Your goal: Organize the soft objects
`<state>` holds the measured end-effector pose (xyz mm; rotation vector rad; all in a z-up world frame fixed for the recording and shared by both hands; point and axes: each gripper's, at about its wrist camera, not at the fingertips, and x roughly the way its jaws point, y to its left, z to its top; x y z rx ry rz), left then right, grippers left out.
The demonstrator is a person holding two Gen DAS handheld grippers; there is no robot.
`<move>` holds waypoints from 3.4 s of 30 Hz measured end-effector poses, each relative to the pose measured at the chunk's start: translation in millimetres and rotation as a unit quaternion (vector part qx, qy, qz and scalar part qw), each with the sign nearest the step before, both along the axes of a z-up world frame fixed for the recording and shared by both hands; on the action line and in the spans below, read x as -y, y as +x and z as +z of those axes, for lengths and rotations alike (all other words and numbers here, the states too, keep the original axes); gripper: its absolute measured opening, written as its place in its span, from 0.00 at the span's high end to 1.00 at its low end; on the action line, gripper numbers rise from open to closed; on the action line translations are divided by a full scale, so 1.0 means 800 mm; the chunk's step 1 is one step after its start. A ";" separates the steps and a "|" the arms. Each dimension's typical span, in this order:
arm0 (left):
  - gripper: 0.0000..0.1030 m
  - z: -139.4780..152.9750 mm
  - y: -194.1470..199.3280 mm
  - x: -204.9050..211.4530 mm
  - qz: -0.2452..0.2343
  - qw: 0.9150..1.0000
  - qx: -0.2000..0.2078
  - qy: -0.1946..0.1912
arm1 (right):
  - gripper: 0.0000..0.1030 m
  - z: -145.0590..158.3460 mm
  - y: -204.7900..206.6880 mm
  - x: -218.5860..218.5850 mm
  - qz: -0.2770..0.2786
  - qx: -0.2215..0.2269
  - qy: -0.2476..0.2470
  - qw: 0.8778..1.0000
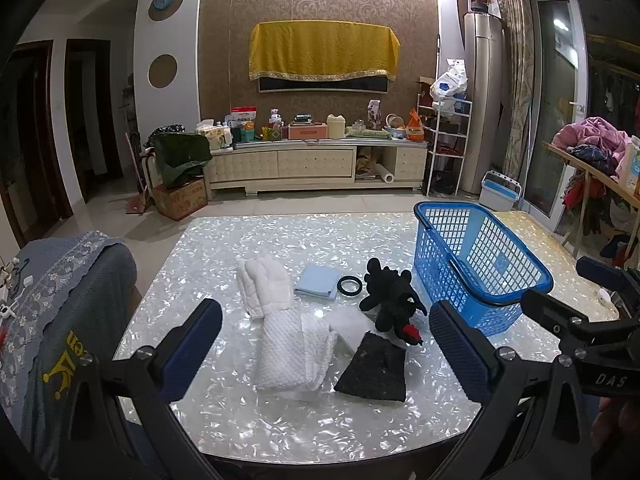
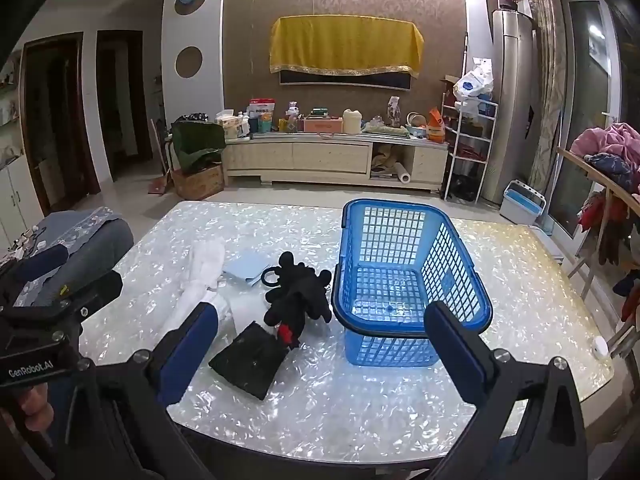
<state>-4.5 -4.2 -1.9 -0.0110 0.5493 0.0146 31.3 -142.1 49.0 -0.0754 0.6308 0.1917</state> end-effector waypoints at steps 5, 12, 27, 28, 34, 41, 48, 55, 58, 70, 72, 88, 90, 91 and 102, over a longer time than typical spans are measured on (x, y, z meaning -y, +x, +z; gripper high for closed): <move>0.00 0.001 0.000 -0.001 0.001 1.000 -0.002 0.000 | 0.00 0.002 0.000 -0.001 0.002 -0.002 0.001 1.000; 0.00 0.000 0.000 -0.001 0.000 1.000 -0.005 0.001 | 0.00 0.002 0.001 -0.001 0.003 -0.002 0.001 1.000; 0.00 0.001 -0.001 0.000 -0.005 1.000 -0.006 0.000 | 0.00 0.000 -0.002 0.001 0.005 -0.007 0.002 1.000; 0.00 0.001 -0.002 0.000 -0.005 1.000 -0.006 0.000 | 0.00 -0.001 -0.002 0.001 0.005 -0.008 0.002 1.000; 0.00 -0.002 -0.001 0.000 -0.006 1.000 -0.010 0.000 | 0.00 -0.003 -0.001 0.001 0.009 -0.013 0.000 1.000; 0.00 -0.003 -0.003 -0.001 -0.006 1.000 -0.009 0.003 | 0.00 -0.004 0.000 0.000 0.014 -0.019 0.000 1.000; 0.00 -0.002 -0.002 -0.001 -0.006 1.000 -0.011 0.006 | 0.00 -0.003 0.001 0.001 0.018 -0.023 0.001 1.000; 0.00 0.000 0.007 -0.007 -0.009 1.000 -0.020 0.004 | 0.00 0.003 0.007 0.001 0.024 -0.020 -0.001 1.000; 0.00 0.005 0.014 -0.013 -0.009 1.000 -0.016 -0.001 | 0.00 0.012 0.009 -0.003 0.029 -0.005 -0.012 0.999; 0.00 0.021 0.053 -0.065 0.009 0.999 -0.035 0.006 | 0.00 0.015 0.065 -0.044 0.035 -0.022 -0.040 0.998; 0.00 0.018 0.062 -0.082 0.029 0.998 -0.052 0.009 | 0.00 0.011 0.075 -0.058 0.065 -0.036 -0.037 0.997; 0.00 -0.083 0.108 -0.146 0.001 0.984 -0.179 0.007 | 0.04 -0.140 0.133 -0.159 0.159 -0.239 -0.054 0.956; 0.00 -0.096 0.110 -0.148 -0.002 0.982 -0.190 0.010 | 0.04 -0.162 0.136 -0.163 0.150 -0.266 -0.050 0.951; 0.00 -0.106 0.112 -0.147 -0.002 0.980 -0.199 0.016 | 0.04 -0.175 0.137 -0.160 0.143 -0.280 -0.046 0.948; 0.00 -0.182 0.128 -0.140 -0.020 0.967 -0.255 0.000 | 0.22 -0.244 0.152 -0.155 0.102 -0.336 -0.082 0.933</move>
